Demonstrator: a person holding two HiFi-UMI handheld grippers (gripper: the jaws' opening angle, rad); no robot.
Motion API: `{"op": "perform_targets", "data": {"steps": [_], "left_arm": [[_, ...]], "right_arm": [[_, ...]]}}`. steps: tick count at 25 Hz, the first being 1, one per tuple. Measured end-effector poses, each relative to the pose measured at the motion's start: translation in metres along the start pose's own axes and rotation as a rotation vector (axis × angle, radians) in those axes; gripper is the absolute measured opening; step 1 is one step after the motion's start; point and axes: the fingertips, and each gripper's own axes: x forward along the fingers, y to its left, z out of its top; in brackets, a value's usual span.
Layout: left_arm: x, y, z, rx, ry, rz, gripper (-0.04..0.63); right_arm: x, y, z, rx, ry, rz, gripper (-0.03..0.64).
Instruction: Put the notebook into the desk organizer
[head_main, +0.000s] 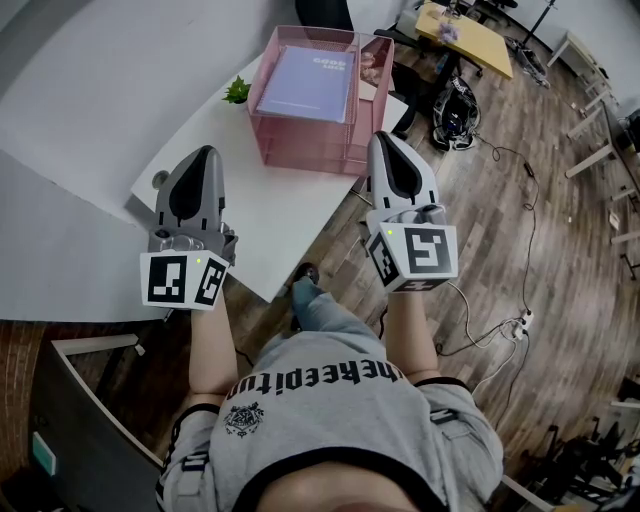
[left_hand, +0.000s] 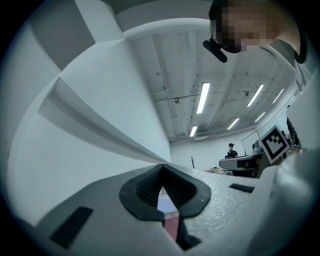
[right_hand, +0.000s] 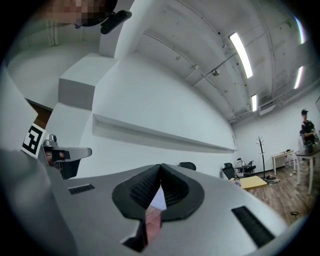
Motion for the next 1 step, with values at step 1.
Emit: {"op": "perform_targets", "data": {"steps": [1], "left_arm": [[-0.0003,-0.0011,0.0001,-0.001,0.000,-0.001,0.003]], "right_arm": [[-0.0009,-0.0002,0.0001,0.000,0.000,0.000,0.003]]}}
